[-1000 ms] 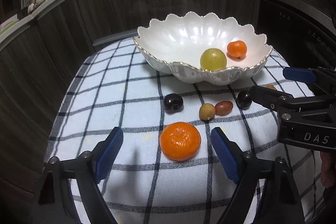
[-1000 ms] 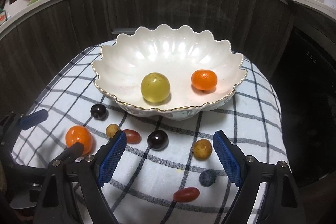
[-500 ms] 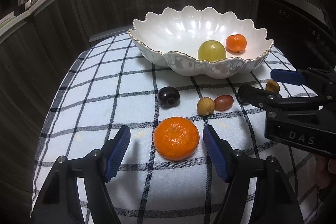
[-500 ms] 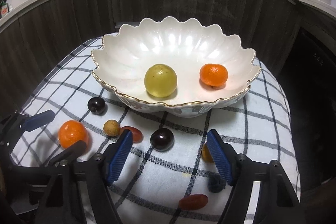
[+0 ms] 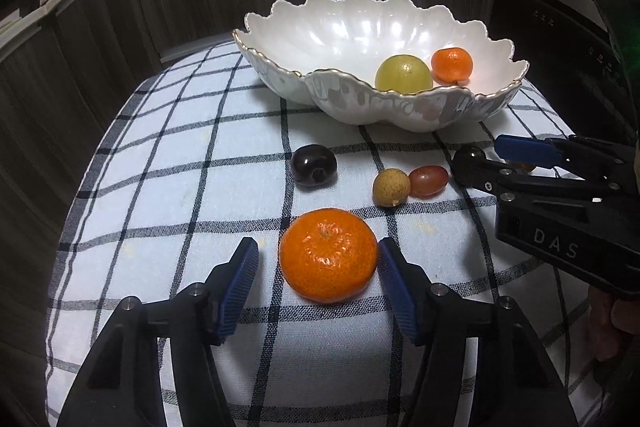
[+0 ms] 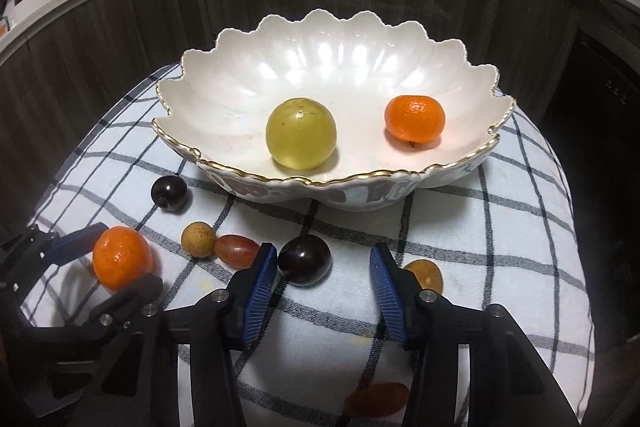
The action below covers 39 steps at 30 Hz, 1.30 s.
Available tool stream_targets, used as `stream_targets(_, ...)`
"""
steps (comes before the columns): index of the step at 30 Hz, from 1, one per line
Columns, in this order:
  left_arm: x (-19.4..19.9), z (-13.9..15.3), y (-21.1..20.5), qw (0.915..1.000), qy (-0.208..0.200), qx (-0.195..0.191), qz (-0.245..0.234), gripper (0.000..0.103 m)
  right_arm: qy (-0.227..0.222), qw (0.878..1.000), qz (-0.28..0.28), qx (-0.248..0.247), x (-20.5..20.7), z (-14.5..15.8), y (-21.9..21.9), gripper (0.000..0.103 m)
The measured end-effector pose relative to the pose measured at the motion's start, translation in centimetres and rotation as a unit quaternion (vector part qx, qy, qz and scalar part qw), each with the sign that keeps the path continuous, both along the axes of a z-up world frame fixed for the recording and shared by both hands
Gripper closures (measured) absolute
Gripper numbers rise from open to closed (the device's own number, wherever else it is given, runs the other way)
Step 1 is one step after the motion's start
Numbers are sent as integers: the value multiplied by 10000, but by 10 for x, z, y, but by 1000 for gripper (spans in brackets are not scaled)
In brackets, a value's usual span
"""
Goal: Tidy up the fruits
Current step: 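Grasp the second mandarin with the left tool while the right tool grasps a dark plum, then lift the mandarin and dark plum and carry both over the bowl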
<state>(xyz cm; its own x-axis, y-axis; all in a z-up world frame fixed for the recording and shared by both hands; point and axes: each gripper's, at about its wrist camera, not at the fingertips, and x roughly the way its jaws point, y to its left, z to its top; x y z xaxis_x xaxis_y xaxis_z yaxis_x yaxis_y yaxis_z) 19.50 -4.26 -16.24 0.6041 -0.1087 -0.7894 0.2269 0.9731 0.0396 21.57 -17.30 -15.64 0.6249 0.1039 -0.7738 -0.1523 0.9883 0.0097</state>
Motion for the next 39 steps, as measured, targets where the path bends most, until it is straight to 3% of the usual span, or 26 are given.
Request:
stream_targets(4,2,-1,1,10000,68,-62,-4,48,34,10000,28,84,3,-2,2,58)
stream_targets(11,0,-1,-2,9999,51,-70,-110,57,112,9995,145,272,7,-5,7,73)
stream_targets(39,-10,19,-1,10000,-22,-83,-45,61,-96,9995,84,287,-16,18,4,73)
